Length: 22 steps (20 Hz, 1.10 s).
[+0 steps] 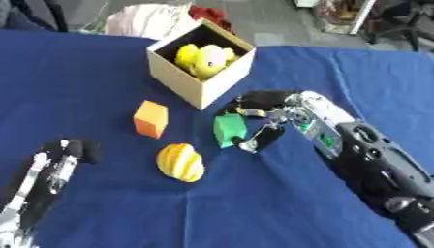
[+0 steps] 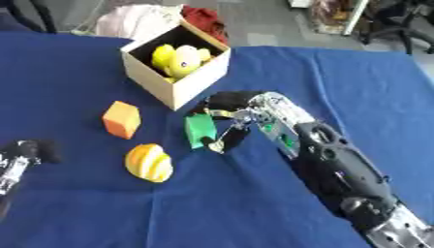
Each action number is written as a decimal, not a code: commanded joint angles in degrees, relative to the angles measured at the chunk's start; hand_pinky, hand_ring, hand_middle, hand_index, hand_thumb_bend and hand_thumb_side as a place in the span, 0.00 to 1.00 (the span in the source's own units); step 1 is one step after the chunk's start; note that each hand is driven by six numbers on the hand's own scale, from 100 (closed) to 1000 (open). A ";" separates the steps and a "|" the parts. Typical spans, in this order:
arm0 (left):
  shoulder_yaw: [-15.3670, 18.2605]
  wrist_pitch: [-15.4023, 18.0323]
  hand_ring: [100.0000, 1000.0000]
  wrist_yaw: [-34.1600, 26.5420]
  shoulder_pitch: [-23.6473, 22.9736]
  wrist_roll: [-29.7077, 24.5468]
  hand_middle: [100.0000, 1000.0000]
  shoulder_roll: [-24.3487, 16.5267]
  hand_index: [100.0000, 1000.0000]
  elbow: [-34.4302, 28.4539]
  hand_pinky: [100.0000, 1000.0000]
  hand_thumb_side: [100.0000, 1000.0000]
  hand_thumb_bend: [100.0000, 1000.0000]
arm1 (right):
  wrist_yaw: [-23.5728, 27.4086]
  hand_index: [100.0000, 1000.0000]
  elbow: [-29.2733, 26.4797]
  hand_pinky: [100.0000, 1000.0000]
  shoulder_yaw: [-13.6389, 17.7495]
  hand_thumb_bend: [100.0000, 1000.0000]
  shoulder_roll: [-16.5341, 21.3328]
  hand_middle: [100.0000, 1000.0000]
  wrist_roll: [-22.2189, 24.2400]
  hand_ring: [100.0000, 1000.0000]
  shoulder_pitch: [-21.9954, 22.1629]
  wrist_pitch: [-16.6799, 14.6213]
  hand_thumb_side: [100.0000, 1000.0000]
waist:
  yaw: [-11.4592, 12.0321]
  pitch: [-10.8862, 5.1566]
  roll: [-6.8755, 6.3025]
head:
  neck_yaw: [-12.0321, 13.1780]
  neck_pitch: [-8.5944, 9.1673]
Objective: Pick up objects on the table and place them in the box.
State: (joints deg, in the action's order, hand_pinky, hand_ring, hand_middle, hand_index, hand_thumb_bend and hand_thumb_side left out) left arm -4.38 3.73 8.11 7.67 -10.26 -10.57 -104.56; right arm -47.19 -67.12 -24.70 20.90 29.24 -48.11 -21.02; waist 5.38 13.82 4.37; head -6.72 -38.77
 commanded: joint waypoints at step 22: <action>-1.17 0.16 0.53 -0.51 2.42 -1.38 0.46 -0.67 0.63 -1.45 0.64 0.77 0.00 | -14.30 0.88 10.30 0.63 18.66 0.00 -7.61 0.63 -26.70 0.57 -12.48 6.89 0.08 | 5.22 -0.59 0.22 | -2.96 2.66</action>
State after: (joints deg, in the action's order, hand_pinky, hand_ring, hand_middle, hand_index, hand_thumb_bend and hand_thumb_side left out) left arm -5.29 3.79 7.87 9.33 -11.33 -10.59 -104.94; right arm -59.07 -58.17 -7.48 13.83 4.39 -59.13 -14.30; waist 10.80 13.88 4.38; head -9.23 -37.07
